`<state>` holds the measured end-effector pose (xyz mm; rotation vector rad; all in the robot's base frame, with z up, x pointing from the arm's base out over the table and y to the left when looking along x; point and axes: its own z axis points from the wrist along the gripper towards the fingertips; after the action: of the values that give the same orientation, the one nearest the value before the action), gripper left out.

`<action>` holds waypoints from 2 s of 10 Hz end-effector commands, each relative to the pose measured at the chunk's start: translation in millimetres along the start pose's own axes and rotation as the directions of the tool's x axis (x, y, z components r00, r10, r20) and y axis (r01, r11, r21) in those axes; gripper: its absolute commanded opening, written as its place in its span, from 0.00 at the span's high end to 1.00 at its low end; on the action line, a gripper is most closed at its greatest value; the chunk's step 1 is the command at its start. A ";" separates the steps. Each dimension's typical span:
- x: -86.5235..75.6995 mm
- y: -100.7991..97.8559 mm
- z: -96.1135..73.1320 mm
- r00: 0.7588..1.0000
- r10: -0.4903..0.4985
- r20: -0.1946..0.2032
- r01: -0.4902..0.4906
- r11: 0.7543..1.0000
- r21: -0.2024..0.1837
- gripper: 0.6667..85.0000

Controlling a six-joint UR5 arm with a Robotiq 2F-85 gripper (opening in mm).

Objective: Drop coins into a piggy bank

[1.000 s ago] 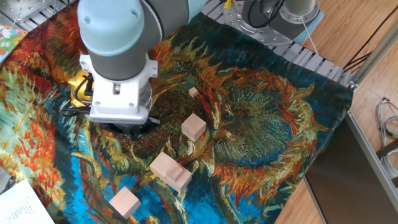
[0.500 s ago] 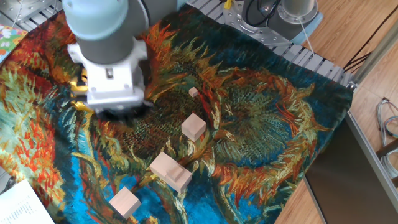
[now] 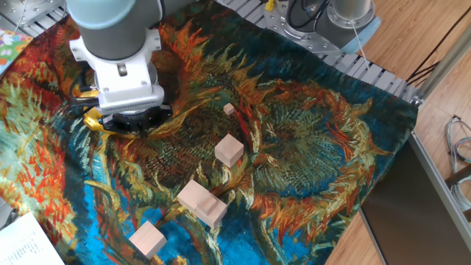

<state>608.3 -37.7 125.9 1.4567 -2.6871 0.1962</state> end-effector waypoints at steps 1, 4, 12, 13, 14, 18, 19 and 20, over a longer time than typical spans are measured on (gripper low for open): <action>24.8 -9.9 -3.9 0.997 -0.071 -0.012 0.071 0.997 0.018 0.99; 26.6 -8.6 -0.2 0.992 -0.122 0.014 0.121 0.992 0.031 0.99; 26.0 -13.8 -1.7 0.994 -0.088 0.059 0.086 0.996 0.035 0.99; 41.8 -17.8 -3.9 0.992 -0.117 0.049 0.116 0.993 0.029 0.99; 58.6 -24.8 -4.5 0.989 -0.143 0.026 0.142 0.989 0.041 0.99; 66.1 -26.6 -0.4 0.990 -0.134 0.045 0.132 0.990 0.040 0.99; 64.2 -28.8 -0.5 0.991 -0.121 0.051 0.118 0.992 0.048 0.99; 59.5 -27.2 -0.8 0.991 -0.113 0.070 0.110 0.993 0.044 0.99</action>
<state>596.5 -103.8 135.9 1.6604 -2.6215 0.2192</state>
